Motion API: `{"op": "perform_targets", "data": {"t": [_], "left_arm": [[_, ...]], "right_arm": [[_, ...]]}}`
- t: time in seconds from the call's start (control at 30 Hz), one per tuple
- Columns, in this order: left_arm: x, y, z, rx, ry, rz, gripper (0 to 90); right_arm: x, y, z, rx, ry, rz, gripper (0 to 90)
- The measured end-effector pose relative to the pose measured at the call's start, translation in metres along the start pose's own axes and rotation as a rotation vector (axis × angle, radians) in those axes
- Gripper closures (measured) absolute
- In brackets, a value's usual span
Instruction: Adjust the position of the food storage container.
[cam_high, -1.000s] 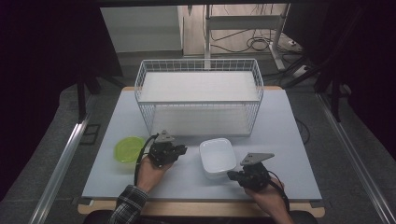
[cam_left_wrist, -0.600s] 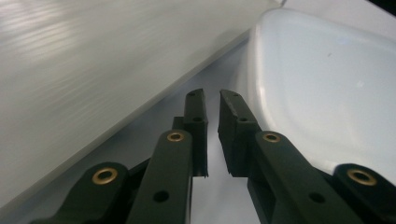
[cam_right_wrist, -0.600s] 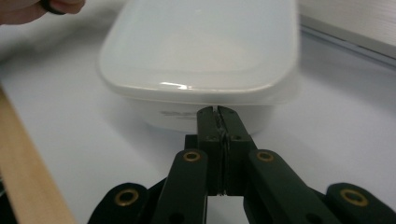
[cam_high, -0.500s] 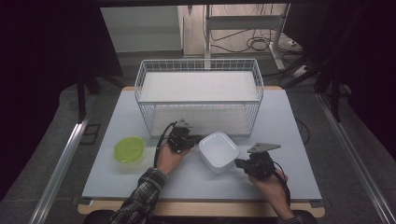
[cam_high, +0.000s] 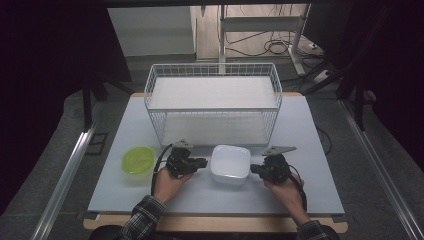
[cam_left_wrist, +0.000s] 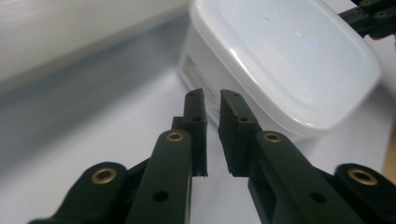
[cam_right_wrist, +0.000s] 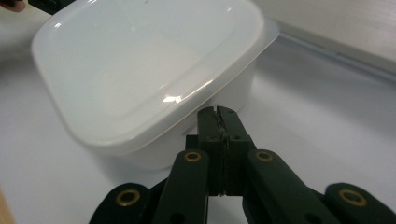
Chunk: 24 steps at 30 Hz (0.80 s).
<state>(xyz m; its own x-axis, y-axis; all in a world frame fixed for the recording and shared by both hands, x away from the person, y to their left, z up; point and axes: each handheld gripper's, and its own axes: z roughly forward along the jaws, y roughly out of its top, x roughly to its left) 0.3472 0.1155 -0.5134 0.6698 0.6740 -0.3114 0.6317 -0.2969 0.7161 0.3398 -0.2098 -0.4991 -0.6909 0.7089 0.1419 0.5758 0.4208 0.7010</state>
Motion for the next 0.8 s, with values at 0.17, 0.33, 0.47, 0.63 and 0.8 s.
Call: {"op": "perform_targets", "data": {"t": [0.17, 0.33, 0.47, 0.63, 0.8], "left_arm": [[0.000, 0.005, 0.013, 0.005, 0.008, 0.017, 86.7], [-0.005, -0.007, 0.005, 0.012, 0.026, -0.018, 90.0], [-0.008, -0.022, -0.012, 0.017, 0.032, -0.043, 89.9], [-0.014, -0.033, -0.024, 0.028, 0.045, -0.053, 90.0], [-0.019, -0.035, -0.025, 0.040, 0.050, -0.033, 89.8]], "right_arm": [[-0.005, 0.005, 0.007, -0.014, 0.026, 0.032, 89.6], [0.001, 0.003, 0.012, -0.003, 0.058, 0.046, 89.7], [0.016, 0.003, 0.013, 0.011, 0.078, 0.008, 89.7], [0.030, 0.003, 0.017, 0.018, 0.085, -0.031, 89.7], [0.029, 0.003, 0.016, 0.019, 0.087, -0.031, 89.7]]}}
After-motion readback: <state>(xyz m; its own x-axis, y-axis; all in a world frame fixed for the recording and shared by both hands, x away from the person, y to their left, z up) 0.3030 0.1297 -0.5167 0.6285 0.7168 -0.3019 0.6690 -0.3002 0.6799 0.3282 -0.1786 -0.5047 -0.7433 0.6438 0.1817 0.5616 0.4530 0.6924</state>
